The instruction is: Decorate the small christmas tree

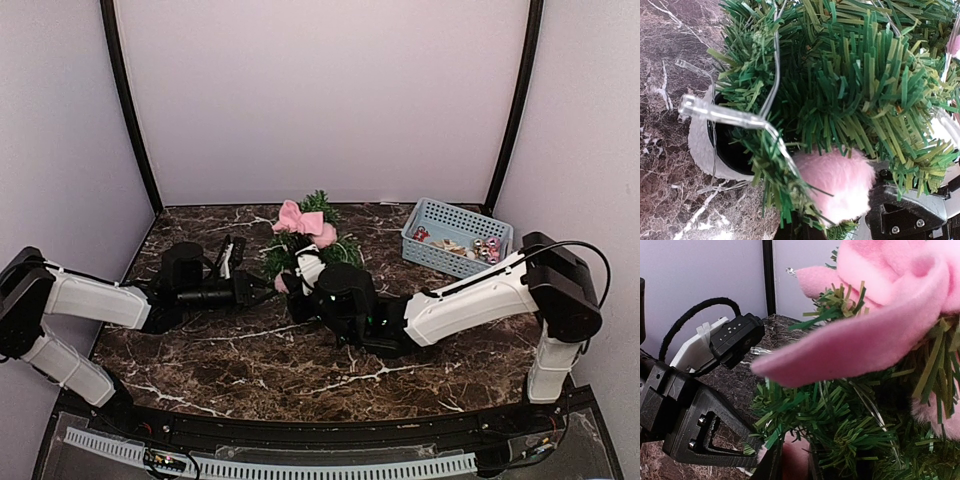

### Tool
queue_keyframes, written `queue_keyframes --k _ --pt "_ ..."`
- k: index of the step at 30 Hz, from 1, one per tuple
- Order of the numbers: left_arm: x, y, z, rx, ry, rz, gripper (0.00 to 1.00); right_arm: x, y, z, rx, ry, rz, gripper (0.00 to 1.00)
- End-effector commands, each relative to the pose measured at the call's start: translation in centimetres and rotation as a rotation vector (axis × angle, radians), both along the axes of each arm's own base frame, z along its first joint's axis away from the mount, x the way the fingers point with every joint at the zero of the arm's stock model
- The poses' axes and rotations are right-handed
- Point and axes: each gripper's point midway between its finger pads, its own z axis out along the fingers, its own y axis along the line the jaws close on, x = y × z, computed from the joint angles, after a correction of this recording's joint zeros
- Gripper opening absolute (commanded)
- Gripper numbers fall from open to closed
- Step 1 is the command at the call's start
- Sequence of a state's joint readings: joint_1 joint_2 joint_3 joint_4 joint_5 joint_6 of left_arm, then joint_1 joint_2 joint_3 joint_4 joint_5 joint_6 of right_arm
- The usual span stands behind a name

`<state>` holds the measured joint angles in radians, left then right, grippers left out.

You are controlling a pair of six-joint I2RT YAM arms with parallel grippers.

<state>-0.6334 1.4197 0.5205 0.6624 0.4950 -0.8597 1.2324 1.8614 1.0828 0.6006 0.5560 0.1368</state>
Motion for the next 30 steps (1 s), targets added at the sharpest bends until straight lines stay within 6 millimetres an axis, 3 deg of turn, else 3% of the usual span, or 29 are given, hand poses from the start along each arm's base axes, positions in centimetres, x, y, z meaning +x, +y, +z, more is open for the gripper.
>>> queue_keyframes --k 1,9,14,20,25,30 --pt "-0.2 0.0 2.1 -0.021 -0.063 -0.004 0.04 0.0 -0.1 2.0 0.056 -0.011 0.014 0.22" --pt "0.0 1.5 2.1 0.025 -0.073 0.067 0.35 -3.4 -1.9 6.3 0.145 0.004 0.136 0.42" --pt "-0.3 2.8 1.6 0.058 -0.054 0.118 0.45 -5.4 -3.0 8.1 0.198 0.040 0.210 0.52" --pt "-0.8 5.2 1.6 0.111 -0.064 0.207 0.61 -5.8 -7.3 11.4 0.260 0.009 0.151 0.59" --pt "-0.8 6.8 1.7 0.141 -0.055 0.278 0.70 -2.3 -12.5 11.8 0.345 0.070 -0.001 0.62" --pt "-0.4 6.5 -0.6 0.160 0.043 0.270 0.71 4.3 -17.2 7.9 0.413 0.285 -0.151 0.61"
